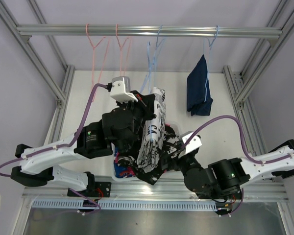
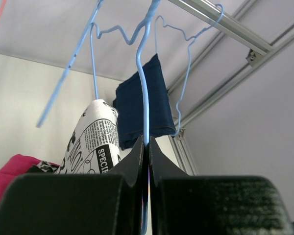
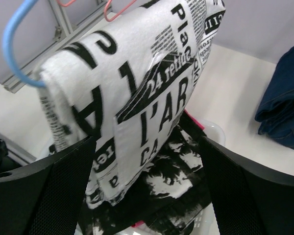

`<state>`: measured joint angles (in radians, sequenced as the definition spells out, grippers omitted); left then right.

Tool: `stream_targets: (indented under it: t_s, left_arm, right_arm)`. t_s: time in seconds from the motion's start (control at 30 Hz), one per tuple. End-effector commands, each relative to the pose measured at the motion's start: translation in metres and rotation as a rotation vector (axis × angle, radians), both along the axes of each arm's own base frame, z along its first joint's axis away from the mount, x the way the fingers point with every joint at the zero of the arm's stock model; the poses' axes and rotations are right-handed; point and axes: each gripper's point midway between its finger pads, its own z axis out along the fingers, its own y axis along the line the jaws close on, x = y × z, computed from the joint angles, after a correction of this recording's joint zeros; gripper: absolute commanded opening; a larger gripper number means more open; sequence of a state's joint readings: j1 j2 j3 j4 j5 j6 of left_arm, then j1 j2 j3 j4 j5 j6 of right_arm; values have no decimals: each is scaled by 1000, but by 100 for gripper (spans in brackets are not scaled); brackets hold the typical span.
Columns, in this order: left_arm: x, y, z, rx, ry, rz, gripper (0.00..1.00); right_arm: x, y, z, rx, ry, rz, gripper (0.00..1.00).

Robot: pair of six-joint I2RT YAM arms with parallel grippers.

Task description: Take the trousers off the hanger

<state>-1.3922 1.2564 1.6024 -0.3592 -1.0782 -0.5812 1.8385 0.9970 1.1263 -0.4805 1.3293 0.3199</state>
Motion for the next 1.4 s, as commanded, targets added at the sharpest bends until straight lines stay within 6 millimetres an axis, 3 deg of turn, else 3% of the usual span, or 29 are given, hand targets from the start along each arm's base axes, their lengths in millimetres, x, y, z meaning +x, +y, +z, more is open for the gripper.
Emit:
stream_targets:
  t_s: [0.0, 0.13, 0.3, 0.73, 1.37]
  left_arm:
    - [3, 21, 24, -108, -23, 81, 1]
    - [5, 22, 16, -63, -29, 108, 1]
    - [7, 23, -1, -22, -26, 124, 0]
    - [6, 24, -17, 7, -13, 119, 1]
    - [0, 20, -33, 44, 13, 84, 0]
  right_arm:
    - [-7, 2, 12, 114, 26, -27, 91]
    - [-24, 11, 8, 116, 35, 34, 91]
    - [-24, 10, 4, 89, 1, -7, 92]
    - [12, 3, -14, 68, 9, -107, 93]
    - [44, 20, -36, -42, -38, -176, 93]
